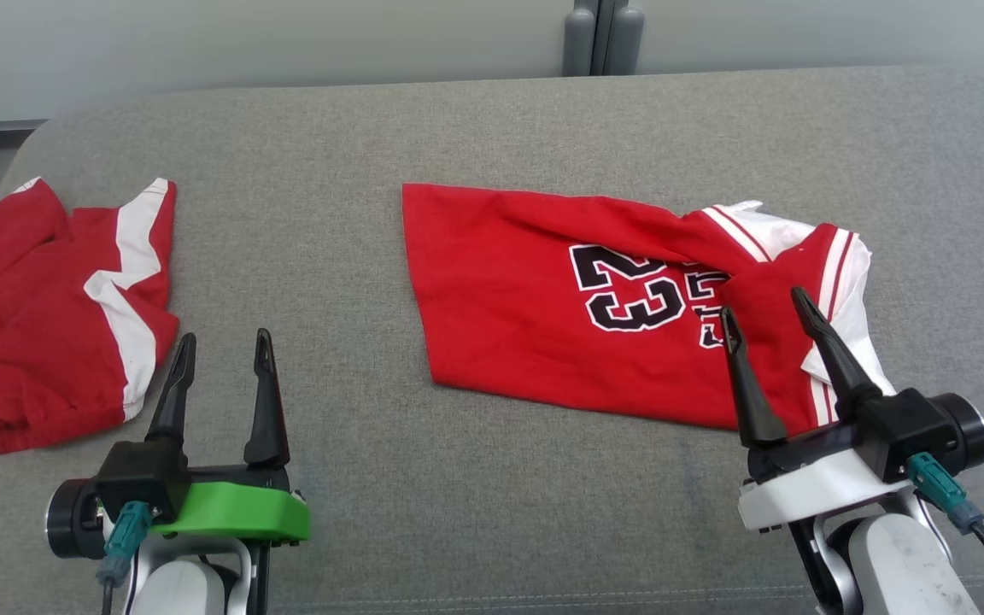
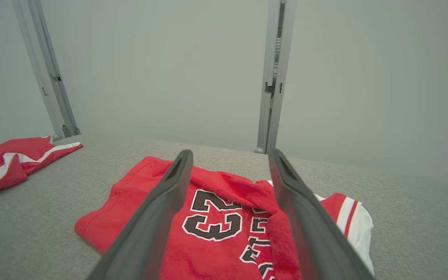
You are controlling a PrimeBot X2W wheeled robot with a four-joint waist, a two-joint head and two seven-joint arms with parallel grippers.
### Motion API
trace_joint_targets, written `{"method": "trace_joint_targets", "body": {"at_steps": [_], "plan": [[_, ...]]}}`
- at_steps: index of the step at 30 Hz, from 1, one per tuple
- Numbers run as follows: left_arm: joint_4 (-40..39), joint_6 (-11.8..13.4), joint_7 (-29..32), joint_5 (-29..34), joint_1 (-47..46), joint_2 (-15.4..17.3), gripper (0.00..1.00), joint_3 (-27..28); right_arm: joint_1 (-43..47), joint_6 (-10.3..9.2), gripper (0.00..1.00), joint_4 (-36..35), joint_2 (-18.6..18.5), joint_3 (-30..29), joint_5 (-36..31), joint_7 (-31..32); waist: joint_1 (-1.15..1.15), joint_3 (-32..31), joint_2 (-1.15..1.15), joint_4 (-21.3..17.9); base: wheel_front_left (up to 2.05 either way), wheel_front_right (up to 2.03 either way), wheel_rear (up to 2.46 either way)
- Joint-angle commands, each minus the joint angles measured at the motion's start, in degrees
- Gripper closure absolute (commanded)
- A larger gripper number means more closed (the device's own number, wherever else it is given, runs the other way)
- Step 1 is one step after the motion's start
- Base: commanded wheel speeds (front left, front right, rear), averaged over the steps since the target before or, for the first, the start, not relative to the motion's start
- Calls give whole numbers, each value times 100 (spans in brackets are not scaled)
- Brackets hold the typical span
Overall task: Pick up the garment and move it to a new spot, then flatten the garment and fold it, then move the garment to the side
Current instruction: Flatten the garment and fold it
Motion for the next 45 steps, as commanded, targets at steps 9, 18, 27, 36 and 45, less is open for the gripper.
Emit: {"method": "trace_joint_targets", "body": {"at_steps": [9,18,27,36,45], "plan": [[21,71,-15,170,346,26,0,26,392,-8,0,119,55,-206,163,124,0,-241,0,118,0,0,0],[83,2,-15,242,350,53,0,-31,432,-8,0,102,77,-226,231,185,0,-261,0,122,0,0,0],[421,-732,1190,84,-465,400,0,-1413,229,-8,0,12,86,-212,242,219,0,66,0,55,0,0,0],[304,-755,2877,-1581,-2118,1824,0,-4259,-106,-8,0,88,85,-32,340,119,0,598,0,-494,0,0,0],[558,-753,3045,-2158,-3452,2734,0,-5826,-318,-8,0,240,91,-18,585,-18,0,1008,0,-971,0,0,0]]}}
